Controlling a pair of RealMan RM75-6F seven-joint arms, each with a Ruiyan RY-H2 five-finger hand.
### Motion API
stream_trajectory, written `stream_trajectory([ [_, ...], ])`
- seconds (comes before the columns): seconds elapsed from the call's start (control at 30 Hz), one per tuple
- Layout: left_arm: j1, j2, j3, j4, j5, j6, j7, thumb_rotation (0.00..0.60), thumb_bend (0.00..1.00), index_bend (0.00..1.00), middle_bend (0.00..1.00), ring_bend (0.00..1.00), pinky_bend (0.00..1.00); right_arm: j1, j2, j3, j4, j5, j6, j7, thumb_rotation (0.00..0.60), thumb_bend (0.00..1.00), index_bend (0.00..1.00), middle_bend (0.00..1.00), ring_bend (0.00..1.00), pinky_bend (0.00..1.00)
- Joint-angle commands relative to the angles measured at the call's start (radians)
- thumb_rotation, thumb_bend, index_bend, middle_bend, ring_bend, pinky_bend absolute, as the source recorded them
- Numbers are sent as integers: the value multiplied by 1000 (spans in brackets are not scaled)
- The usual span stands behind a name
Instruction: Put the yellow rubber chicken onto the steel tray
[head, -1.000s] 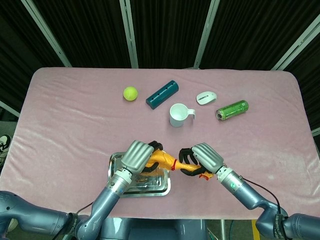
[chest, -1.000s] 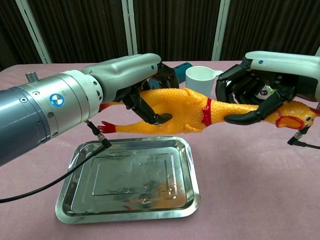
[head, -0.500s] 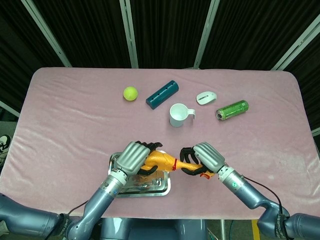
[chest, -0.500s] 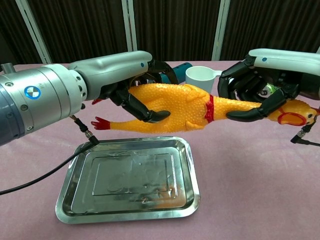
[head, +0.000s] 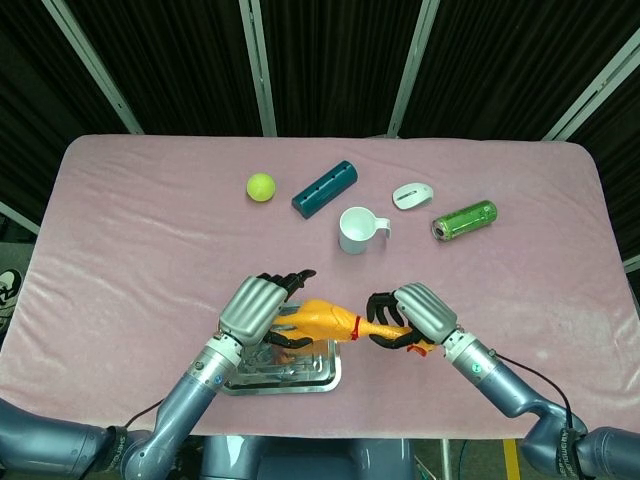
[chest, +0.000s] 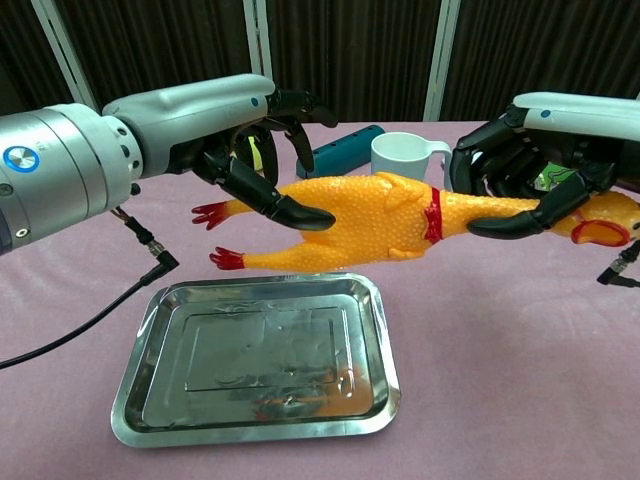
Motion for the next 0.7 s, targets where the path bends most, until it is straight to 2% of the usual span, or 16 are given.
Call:
stream_trajectory([
  [0.03, 7, 12, 3, -10, 8, -7, -18, 394, 0, 99, 245, 351, 396, 0, -2, 0, 5, 3, -1, 0, 600, 816, 1000, 790, 763, 880],
  [0.2, 8, 19, 7, -10, 15, -8, -14, 393, 0, 99, 248, 351, 396, 2, -9, 3, 11, 7, -1, 5, 600, 817, 1000, 790, 763, 881],
  [0.53, -20, -22, -8, 15, -41, -20, 26, 393, 12, 147, 284, 352, 398, 8, -4, 11, -7, 0, 6, -5, 600, 817, 1000, 790, 763, 881],
  [0.6, -26, -33, -13, 22, -54, -22, 32, 389, 62, 171, 304, 357, 403, 9, -3, 11, -9, 0, 7, -7, 600, 817, 1000, 790, 763, 881],
  [0.7, -37, -51, -19, 32, -67, -21, 45, 393, 218, 249, 383, 408, 443, 9, -1, 11, -13, -1, 8, -6, 600, 817, 1000, 789, 763, 881],
])
